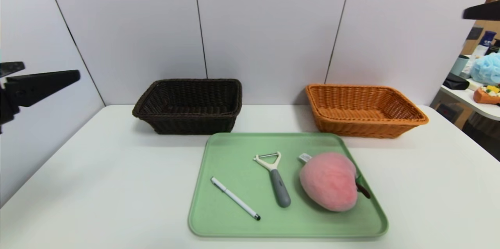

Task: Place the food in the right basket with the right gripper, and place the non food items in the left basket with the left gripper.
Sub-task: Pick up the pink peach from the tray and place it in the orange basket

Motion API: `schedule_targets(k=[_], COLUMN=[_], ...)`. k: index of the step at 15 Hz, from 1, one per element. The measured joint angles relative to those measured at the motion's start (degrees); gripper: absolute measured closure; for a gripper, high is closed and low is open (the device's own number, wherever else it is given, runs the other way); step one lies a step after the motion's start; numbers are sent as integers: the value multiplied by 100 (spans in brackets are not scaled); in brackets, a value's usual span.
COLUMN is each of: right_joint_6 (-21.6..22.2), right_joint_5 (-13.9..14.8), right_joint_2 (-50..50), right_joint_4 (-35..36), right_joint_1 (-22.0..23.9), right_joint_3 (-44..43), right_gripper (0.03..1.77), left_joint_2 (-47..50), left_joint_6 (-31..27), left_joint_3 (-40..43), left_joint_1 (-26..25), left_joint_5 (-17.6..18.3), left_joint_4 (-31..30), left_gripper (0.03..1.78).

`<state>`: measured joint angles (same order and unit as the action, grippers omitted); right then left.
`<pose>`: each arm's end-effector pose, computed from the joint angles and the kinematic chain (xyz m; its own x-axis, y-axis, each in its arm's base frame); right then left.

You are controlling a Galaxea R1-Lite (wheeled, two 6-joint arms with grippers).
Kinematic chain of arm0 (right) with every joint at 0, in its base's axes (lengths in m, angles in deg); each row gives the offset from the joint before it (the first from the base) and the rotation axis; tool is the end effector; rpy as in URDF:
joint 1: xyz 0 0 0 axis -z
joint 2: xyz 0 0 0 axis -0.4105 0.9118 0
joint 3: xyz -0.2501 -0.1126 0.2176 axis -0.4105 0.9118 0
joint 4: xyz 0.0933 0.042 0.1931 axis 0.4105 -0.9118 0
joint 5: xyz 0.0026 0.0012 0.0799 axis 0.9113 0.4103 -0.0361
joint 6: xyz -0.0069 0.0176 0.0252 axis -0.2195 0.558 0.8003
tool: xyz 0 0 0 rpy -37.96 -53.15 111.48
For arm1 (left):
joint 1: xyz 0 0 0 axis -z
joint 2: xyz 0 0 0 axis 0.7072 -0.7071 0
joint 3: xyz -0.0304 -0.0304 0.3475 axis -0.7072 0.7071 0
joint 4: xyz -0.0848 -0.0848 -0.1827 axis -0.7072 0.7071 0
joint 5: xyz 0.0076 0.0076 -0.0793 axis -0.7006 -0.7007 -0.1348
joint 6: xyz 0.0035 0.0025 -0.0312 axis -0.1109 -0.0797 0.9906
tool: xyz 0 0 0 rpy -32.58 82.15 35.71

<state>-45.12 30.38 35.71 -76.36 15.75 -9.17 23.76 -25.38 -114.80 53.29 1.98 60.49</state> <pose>0.1870 0.0315 0.4351 0.9330 0.2523 -0.2567 -0.2376 0.9674 0.0874 0.1409 -0.0223 0.3501 0.9772 -0.1995 -0.0728 0.2021 0.9789 0.0308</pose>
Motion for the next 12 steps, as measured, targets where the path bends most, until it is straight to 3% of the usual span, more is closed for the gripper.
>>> schedule_targets(k=[2,5,10,12], right_joint_6=[627,1552,1993,2419], right_joint_5=[232,438,575,634], right_joint_2=[778,1687,2319,2445], right_joint_4=[-592,-1770,-2748,-3222], right_joint_1=[-293,-763,-1384,-1563], right_joint_3=[-690,-1189,-1009,-976], right_gripper=[10,10,10,10], left_joint_2=[-461,-933,-1163,-1191], left_joint_6=[52,130,1047,1292], left_joint_3=[-5,108,364,397], left_joint_1=[477,753,846,955], left_joint_5=[-382,-561,-567,-591], left_joint_4=[-232,-339,-350,-333], left_gripper=[12,12,12,12])
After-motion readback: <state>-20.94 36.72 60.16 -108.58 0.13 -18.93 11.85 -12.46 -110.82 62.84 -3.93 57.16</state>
